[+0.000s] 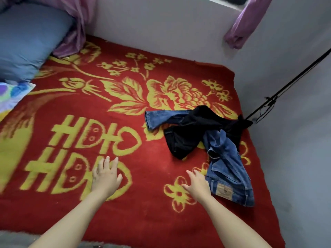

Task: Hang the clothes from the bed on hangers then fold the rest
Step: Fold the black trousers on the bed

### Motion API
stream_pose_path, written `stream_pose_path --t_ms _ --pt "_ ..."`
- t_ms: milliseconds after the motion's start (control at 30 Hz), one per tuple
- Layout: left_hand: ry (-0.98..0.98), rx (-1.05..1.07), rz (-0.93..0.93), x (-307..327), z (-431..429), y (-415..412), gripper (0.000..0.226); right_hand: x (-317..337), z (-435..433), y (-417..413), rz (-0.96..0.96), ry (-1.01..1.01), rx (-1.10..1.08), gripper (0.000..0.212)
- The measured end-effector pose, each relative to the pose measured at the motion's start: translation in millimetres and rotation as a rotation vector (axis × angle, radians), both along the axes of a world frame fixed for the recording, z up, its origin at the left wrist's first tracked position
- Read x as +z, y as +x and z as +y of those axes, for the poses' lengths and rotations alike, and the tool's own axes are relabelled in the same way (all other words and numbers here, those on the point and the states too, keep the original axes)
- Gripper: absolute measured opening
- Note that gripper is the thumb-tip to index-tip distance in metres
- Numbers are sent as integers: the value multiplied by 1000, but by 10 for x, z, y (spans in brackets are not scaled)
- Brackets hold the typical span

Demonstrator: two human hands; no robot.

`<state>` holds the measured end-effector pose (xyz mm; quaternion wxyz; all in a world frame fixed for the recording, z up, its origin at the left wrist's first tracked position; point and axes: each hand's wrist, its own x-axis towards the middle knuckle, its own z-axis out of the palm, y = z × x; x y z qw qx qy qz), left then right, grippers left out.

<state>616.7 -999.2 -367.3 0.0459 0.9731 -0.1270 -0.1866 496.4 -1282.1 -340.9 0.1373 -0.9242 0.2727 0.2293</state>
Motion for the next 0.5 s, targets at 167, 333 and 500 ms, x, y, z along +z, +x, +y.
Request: stream_pose_path --t_ms 167,333,500 --pt "33 86 42 -429 -245 128 65 -618 -186 426 51 69 28 66" --pt "57 143 93 -1011 -563 361 66 -1245 -476 841 26 -5 99 69" --pt "43 169 98 -1434 -675 439 66 -1627 -805 1421 18 -175 302 78"
